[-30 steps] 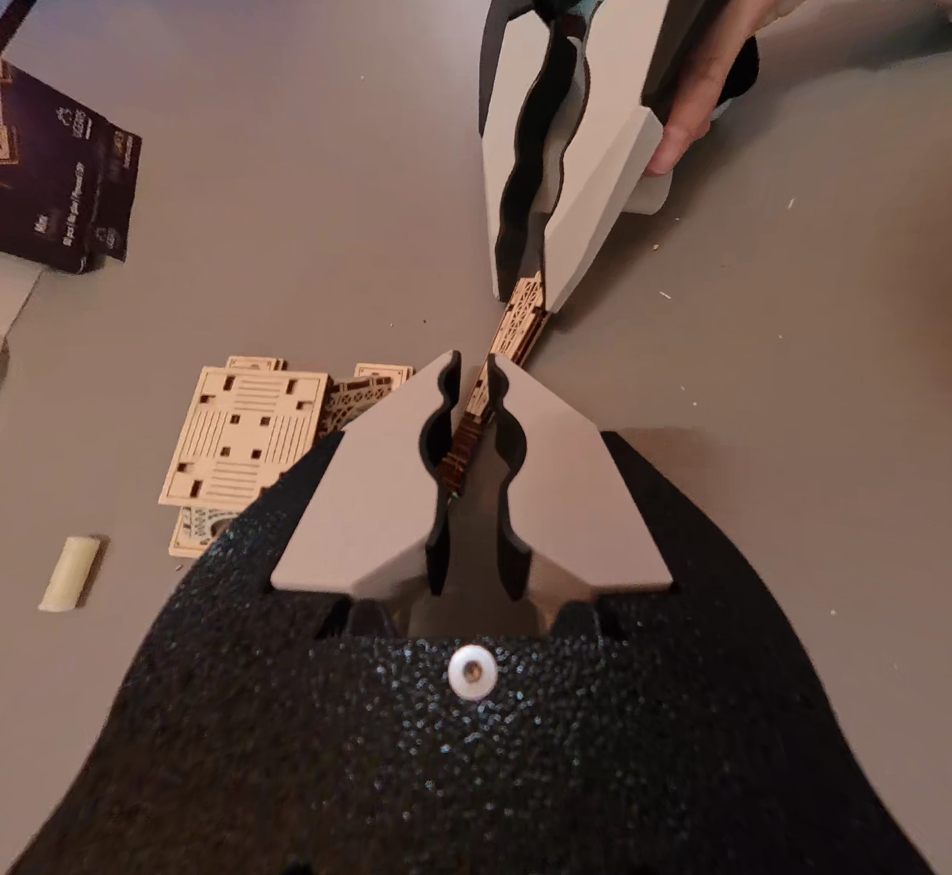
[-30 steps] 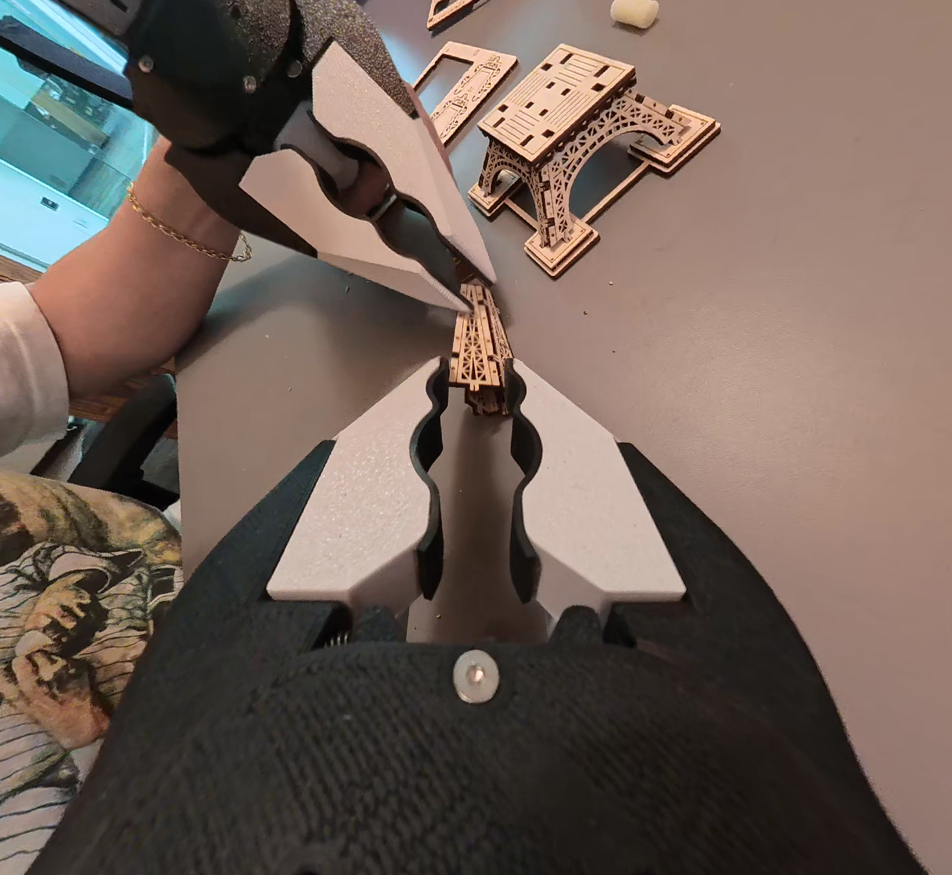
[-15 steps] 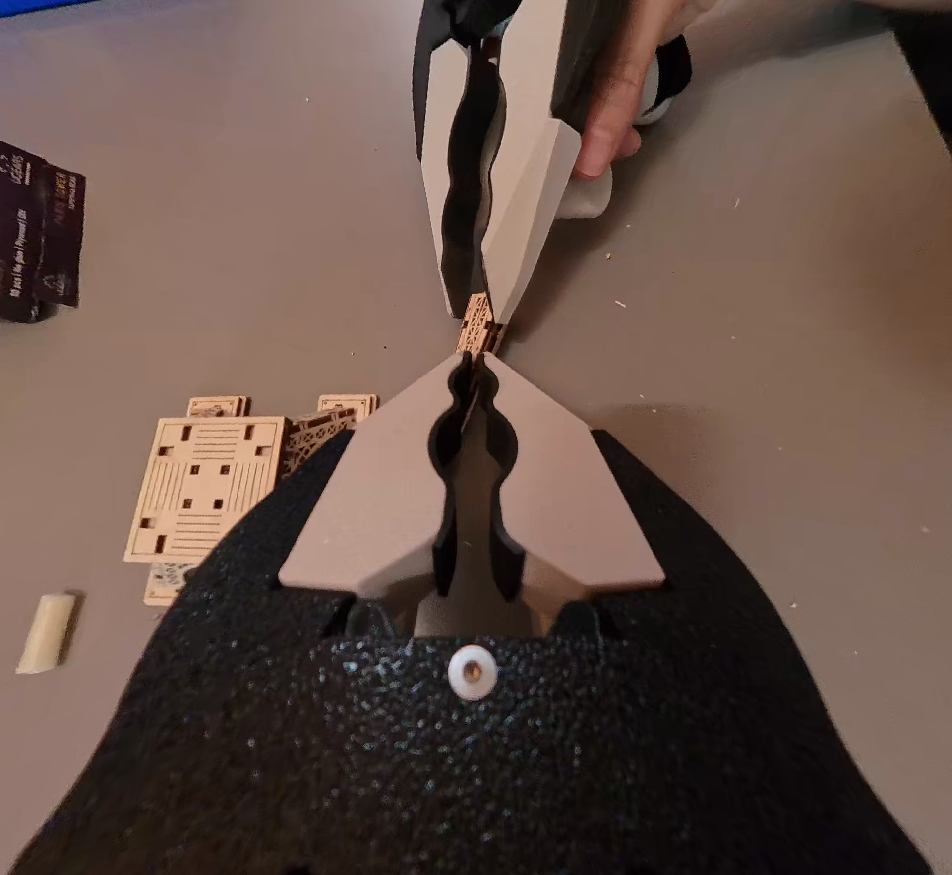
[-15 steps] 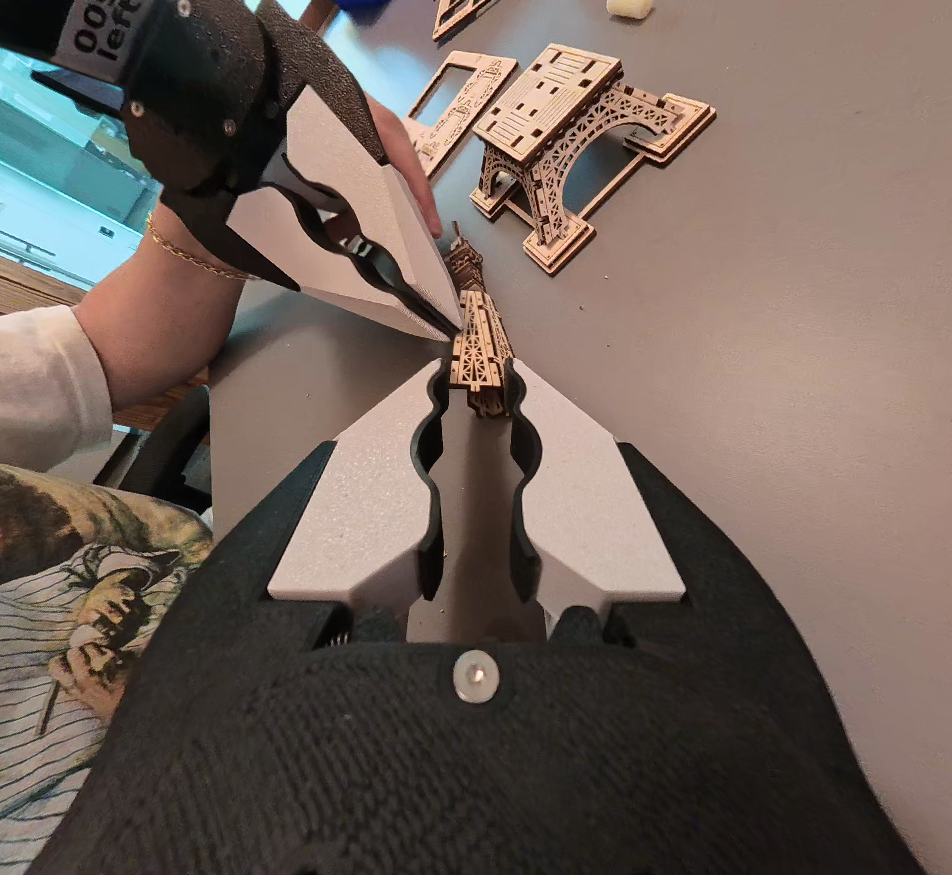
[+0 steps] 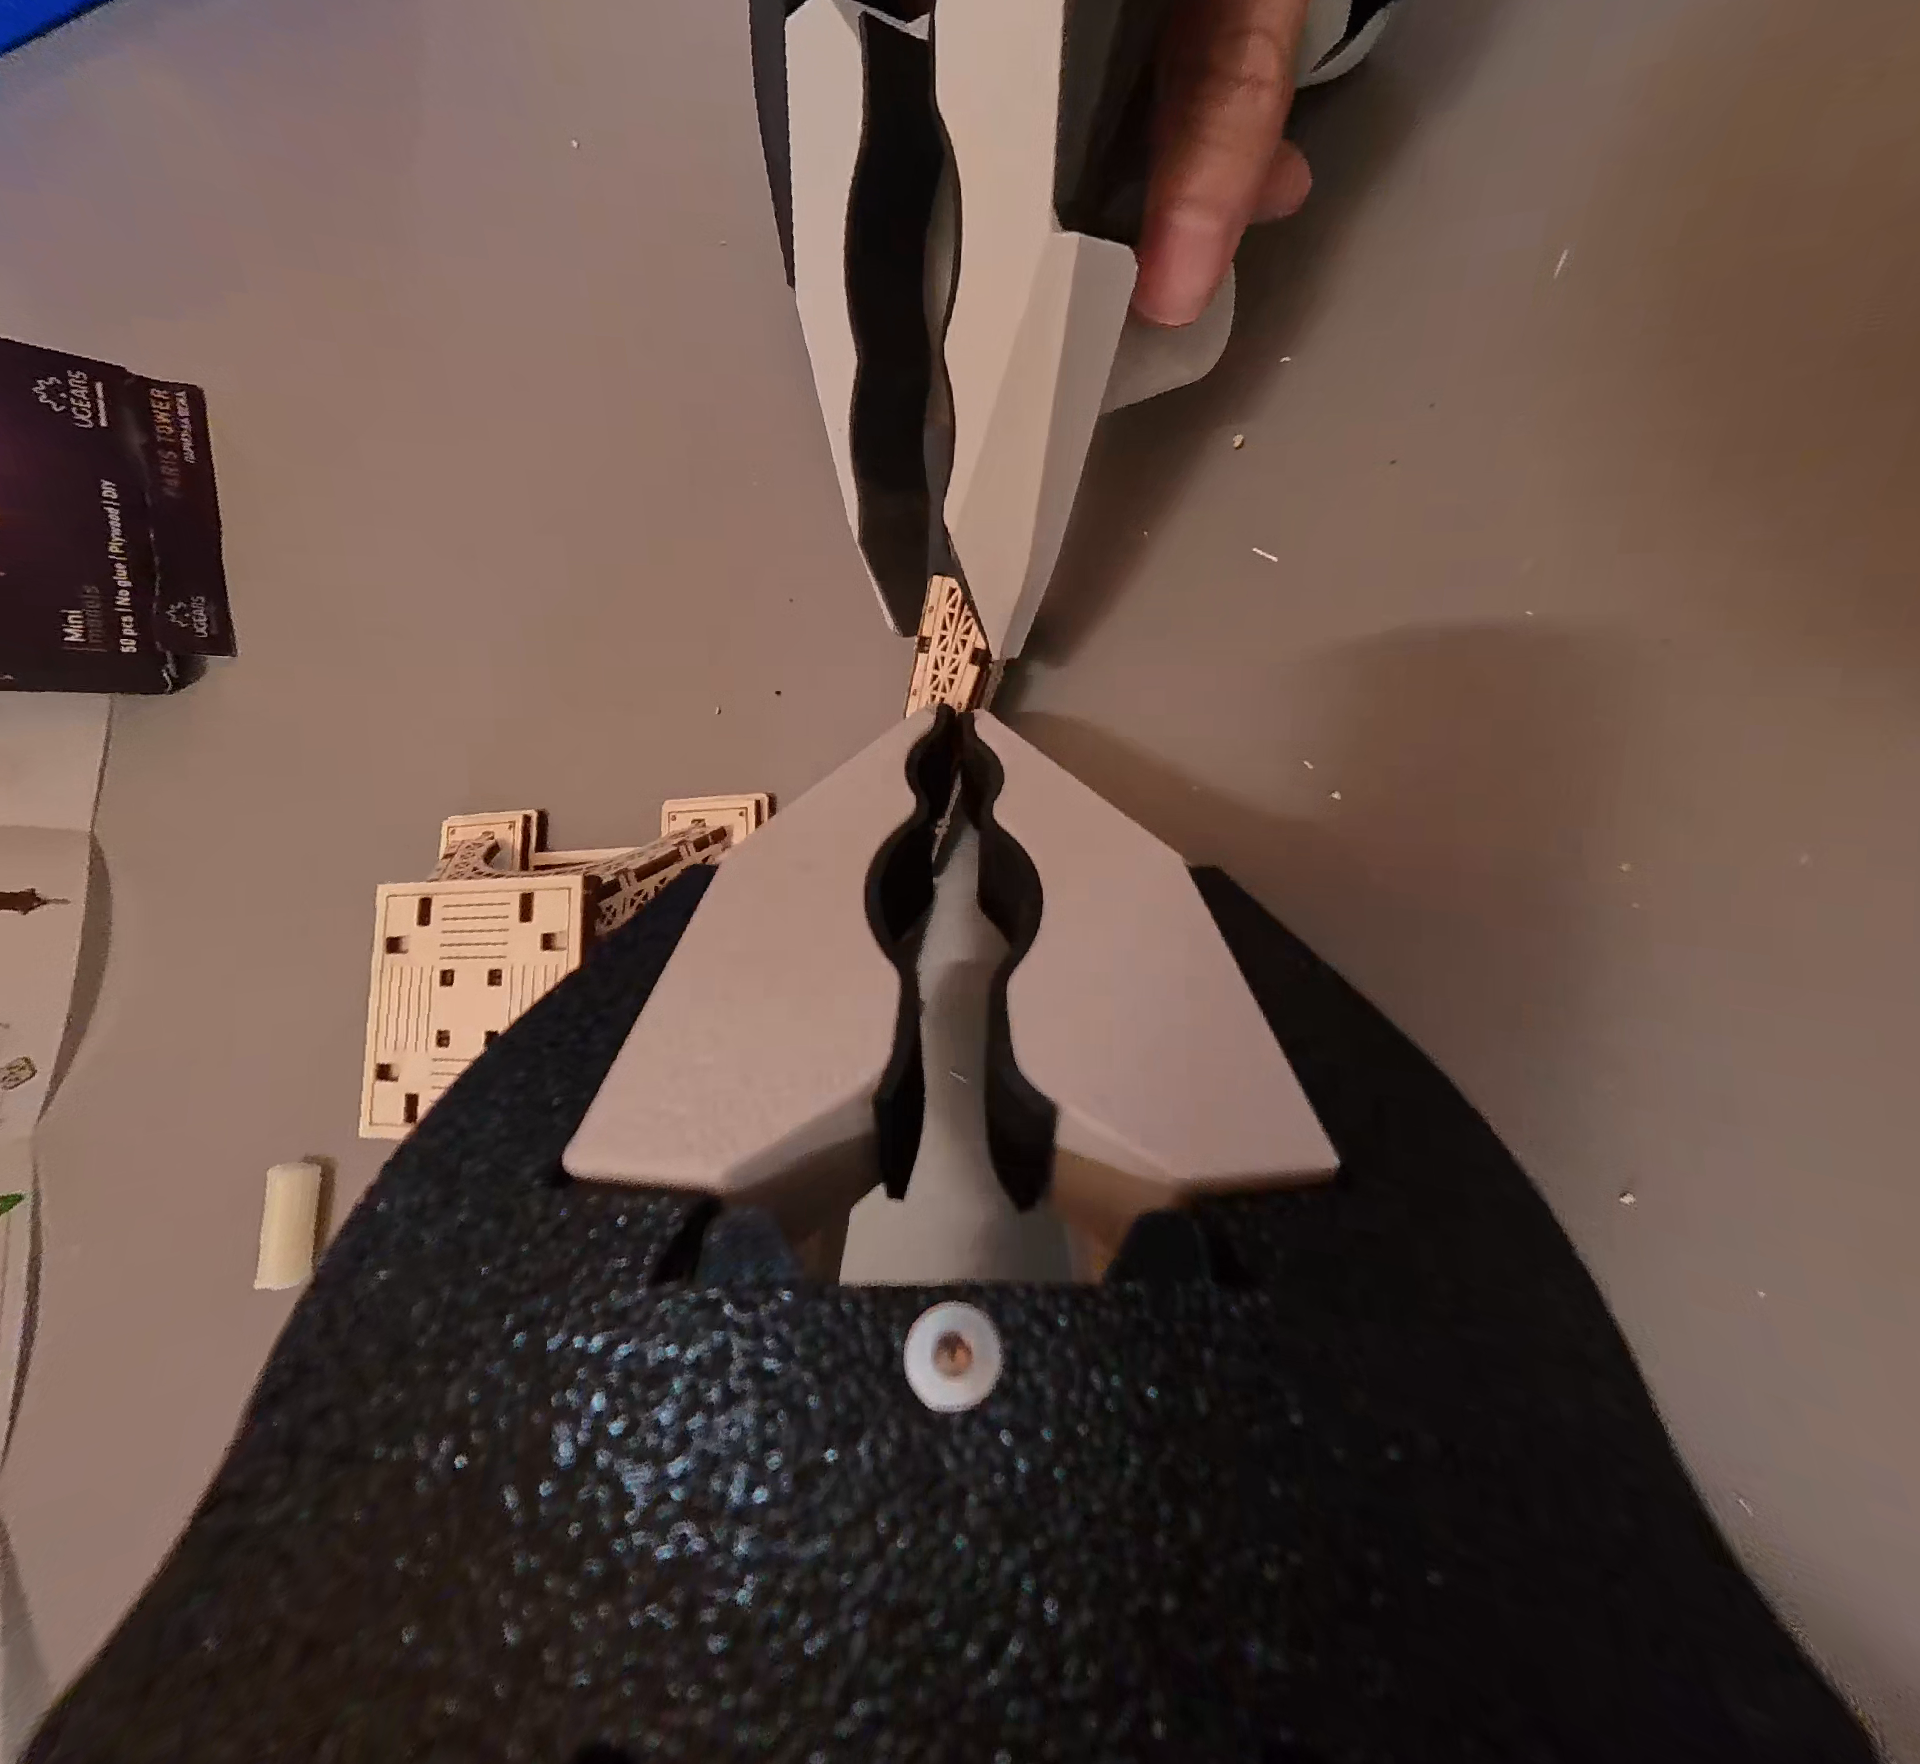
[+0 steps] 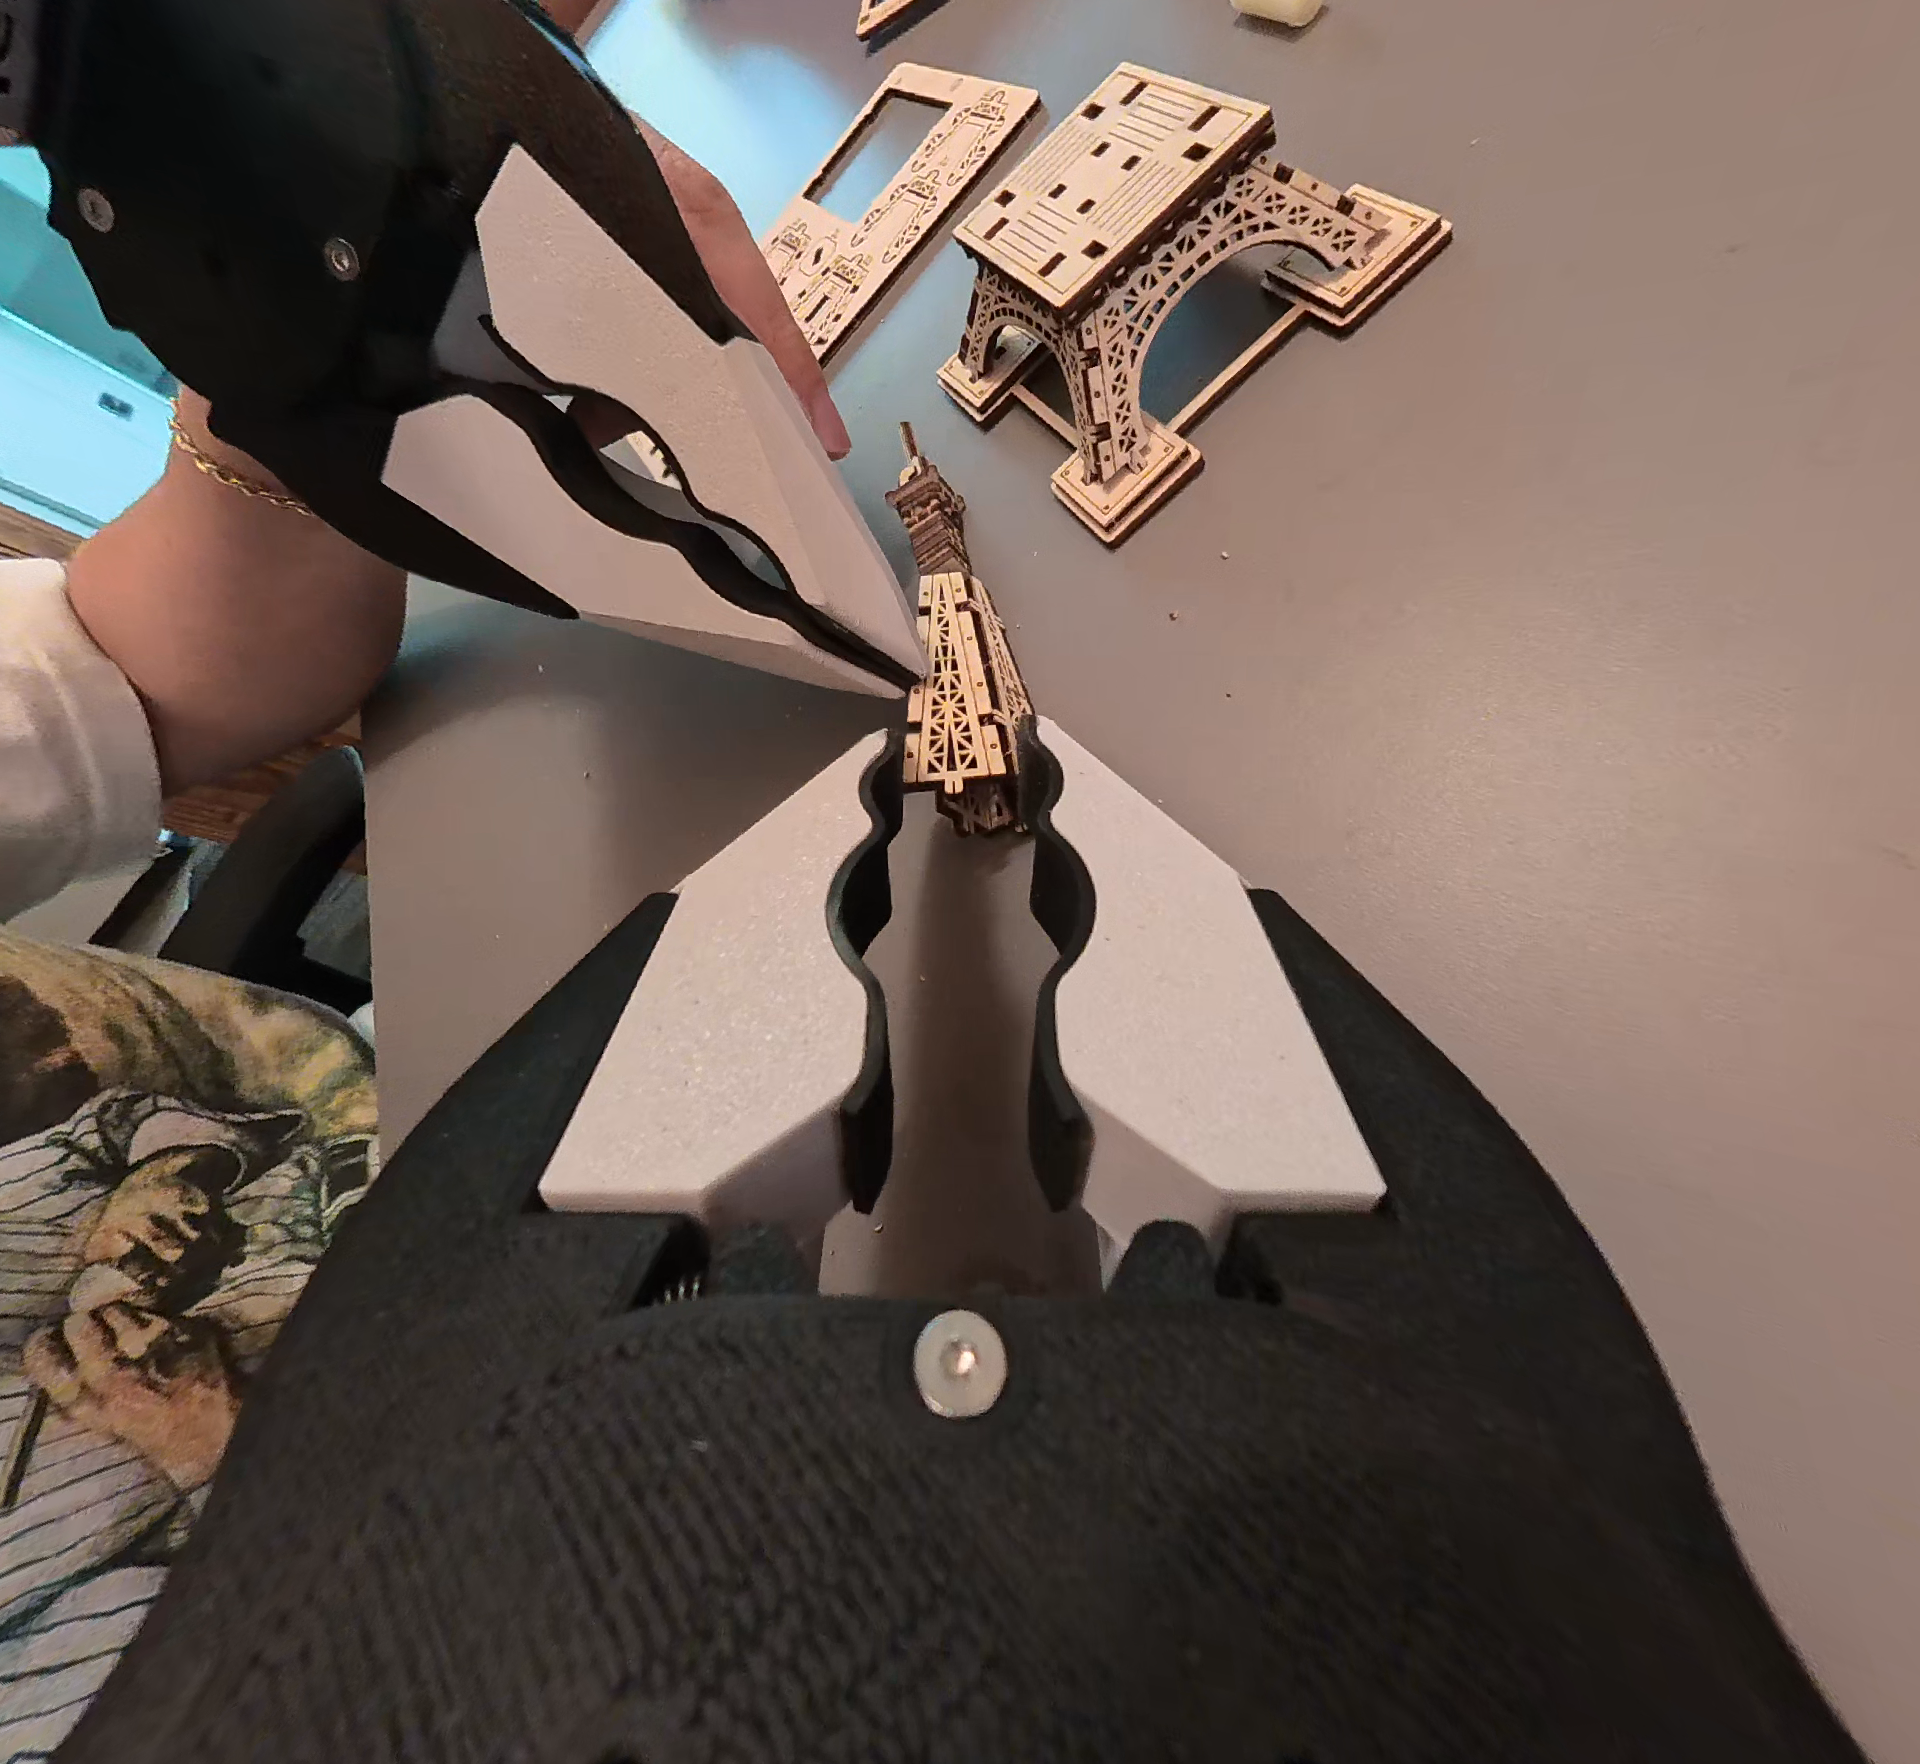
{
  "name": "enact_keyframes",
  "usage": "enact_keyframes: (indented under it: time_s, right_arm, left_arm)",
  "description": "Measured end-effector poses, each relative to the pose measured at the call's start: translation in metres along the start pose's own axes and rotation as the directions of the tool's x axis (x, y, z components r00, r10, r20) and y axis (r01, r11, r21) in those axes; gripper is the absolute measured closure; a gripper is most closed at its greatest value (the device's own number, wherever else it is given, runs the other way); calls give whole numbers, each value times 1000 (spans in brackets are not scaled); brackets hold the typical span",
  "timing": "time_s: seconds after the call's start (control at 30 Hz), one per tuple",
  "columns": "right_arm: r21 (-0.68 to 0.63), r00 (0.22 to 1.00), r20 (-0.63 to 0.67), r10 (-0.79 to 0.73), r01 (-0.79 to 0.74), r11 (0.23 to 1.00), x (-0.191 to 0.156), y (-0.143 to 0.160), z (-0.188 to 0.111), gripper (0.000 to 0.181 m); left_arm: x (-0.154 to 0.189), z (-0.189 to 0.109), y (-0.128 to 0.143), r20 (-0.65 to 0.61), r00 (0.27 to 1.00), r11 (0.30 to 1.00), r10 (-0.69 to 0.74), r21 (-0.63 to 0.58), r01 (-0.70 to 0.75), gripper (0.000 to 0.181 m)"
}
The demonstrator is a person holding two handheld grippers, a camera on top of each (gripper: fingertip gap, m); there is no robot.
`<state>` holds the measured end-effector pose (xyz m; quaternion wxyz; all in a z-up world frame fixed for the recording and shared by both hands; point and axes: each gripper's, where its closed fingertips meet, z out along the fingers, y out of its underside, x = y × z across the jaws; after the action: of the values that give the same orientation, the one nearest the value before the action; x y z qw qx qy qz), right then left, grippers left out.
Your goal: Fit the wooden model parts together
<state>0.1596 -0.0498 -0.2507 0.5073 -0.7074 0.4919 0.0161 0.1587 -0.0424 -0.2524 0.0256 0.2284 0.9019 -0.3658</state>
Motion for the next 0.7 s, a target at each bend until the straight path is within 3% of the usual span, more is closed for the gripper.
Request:
enact_keyframes:
  time_s: [0.03, 0.17, 0.27, 0.33, 0.43, 0.57, 0.63, 0.7]
  right_arm:
    - [-1, 1000, -3, -4, 4, 1000, 0, 0, 0, 162]
    - [10, 1000, 0, 23, -23, 1000, 2, -1, -1, 168]
    - [55, 987, 124, 98, -105, 993, -4, -8, -7, 156]
    - [71, 986, 152, 65, -76, 995, -11, -9, -10, 167]
    - [37, 990, 123, 67, -72, 997, -7, -5, -8, 169]
    - [62, 996, 84, 4, -9, 998, 0, -10, -16, 156]
    - [92, 996, 48, -78, 73, 993, 3, -16, -25, 142]
    - [80, 979, -11, -206, 206, 975, 5, -16, -28, 135]
  left_arm:
    - [0, 0, 0, 5, 1000, 1000, 9, -4, -9, 181]
    - [2, 2, 0, 13, 999, 999, 39, -21, -39, 181]
    - [0, 3, 0, 39, 995, 996, 89, -34, -87, 181]
    - [1, 11, 14, 37, 992, 986, 120, -122, -115, 181]
    - [2, 12, 7, 44, 991, 990, 123, -70, -120, 181]
    - [-6, 1, -1, 57, 996, 997, 71, 16, -72, 181]
    - [-9, -4, -2, 69, 996, 997, 55, 55, -58, 181]
    - [-12, -10, -5, 102, 993, 993, 60, 97, -70, 167]
